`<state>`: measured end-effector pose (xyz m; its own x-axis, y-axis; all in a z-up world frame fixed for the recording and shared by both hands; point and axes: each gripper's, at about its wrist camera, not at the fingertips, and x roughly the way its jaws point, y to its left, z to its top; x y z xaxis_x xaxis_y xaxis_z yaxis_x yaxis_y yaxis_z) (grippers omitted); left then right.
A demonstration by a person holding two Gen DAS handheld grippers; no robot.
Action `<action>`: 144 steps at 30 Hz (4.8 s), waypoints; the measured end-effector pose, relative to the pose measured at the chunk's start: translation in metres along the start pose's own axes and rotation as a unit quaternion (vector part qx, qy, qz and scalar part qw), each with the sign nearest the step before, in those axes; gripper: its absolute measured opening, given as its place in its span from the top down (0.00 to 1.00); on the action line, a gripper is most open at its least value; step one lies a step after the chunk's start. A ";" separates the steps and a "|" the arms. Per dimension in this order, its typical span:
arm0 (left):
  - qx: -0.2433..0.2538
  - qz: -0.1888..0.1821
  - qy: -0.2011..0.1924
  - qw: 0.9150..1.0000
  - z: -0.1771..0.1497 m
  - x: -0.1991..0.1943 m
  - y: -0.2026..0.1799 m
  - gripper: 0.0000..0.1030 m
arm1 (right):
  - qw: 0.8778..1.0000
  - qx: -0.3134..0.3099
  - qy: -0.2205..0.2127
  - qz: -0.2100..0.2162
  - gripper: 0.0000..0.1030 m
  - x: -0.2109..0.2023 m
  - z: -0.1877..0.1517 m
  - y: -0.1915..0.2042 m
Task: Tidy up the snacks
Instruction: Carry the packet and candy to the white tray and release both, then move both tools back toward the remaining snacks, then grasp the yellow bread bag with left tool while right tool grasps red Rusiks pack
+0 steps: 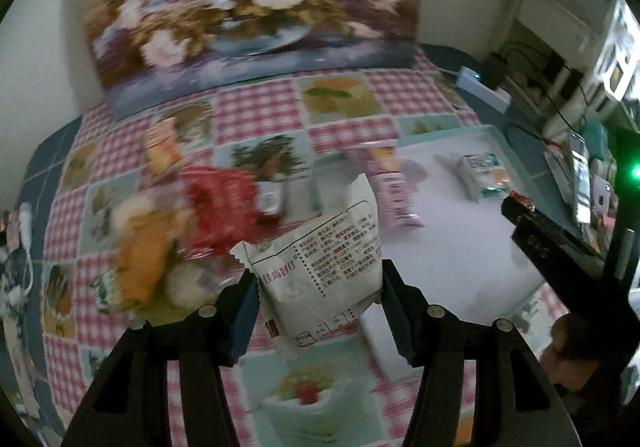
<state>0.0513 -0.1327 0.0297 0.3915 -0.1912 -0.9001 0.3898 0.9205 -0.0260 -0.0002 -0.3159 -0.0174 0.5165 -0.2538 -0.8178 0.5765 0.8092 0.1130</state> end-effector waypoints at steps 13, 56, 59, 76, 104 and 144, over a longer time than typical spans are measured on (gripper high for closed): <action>0.054 -0.052 0.047 0.996 -0.009 0.046 -0.072 0.42 | 0.993 0.089 0.043 -0.060 0.68 0.019 -0.003 -0.058; -0.277 0.140 -0.012 0.950 -0.027 0.024 0.155 0.03 | 0.998 -0.021 0.018 0.058 0.00 0.014 -0.013 0.020; -0.287 0.157 -0.013 0.945 -0.030 0.023 0.167 0.03 | 0.996 -0.034 0.018 0.074 0.00 0.012 -0.016 0.031; -0.365 0.136 -0.001 0.921 -0.051 0.027 0.229 0.03 | 0.979 -0.131 -0.017 0.154 0.00 -0.014 -0.034 0.117; -0.385 0.078 -0.001 0.920 -0.042 0.056 0.263 0.03 | 0.960 -0.204 0.051 0.184 0.00 0.044 -0.043 0.236; -0.176 0.033 0.035 0.983 -0.017 0.047 0.177 0.03 | 0.967 -0.169 0.113 0.152 0.51 0.058 -0.060 0.195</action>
<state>0.1245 0.0268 -0.0243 0.3438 -0.1152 -0.9320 0.0490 0.9933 -0.1047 0.1044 -0.1412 -0.0761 0.4565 0.1134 -0.8825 0.1613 0.9649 0.2074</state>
